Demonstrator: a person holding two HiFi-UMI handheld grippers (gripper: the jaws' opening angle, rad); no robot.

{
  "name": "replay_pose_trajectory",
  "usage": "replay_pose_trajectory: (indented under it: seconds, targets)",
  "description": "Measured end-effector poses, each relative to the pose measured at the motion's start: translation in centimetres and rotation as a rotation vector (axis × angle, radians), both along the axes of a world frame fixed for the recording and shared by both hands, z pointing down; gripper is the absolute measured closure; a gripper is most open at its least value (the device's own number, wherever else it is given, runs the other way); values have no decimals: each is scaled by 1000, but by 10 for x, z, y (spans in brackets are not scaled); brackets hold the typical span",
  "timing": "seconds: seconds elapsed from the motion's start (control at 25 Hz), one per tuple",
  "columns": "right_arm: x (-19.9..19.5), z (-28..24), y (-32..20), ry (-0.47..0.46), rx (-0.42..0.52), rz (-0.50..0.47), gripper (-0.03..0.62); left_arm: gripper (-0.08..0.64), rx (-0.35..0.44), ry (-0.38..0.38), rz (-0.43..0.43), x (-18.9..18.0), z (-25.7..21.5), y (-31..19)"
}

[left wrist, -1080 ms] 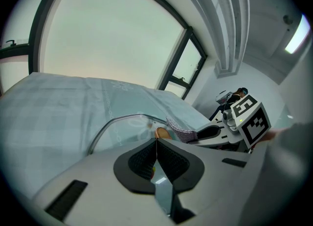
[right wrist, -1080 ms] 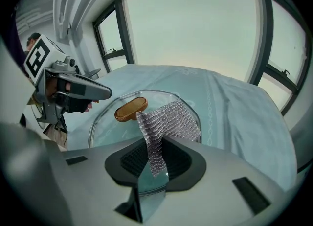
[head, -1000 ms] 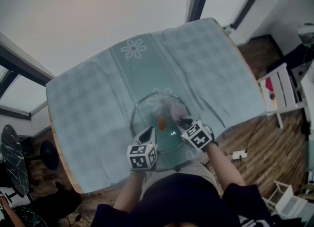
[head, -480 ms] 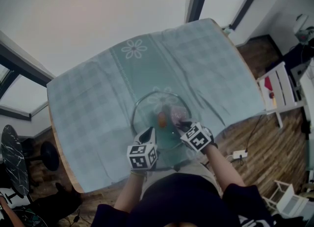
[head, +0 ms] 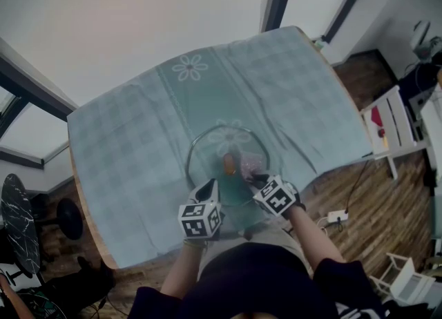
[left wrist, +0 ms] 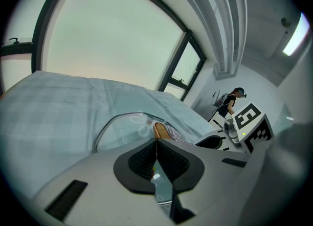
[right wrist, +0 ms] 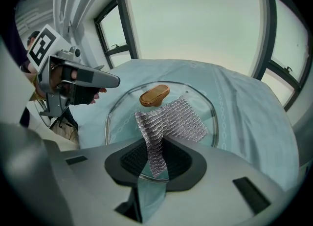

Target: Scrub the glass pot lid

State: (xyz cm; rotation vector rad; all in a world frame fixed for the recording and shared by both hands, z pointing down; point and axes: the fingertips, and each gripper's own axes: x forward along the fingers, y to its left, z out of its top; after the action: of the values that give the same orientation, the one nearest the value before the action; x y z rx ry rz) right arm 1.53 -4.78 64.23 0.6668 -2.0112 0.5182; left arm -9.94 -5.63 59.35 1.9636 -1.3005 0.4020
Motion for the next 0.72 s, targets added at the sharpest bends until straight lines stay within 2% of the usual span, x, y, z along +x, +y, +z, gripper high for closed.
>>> replay_pose_trajectory:
  seconds: [0.72]
  targets:
    - [-13,2,40,2,-20,-17,506,557,8,-1,6,-8,-5,27]
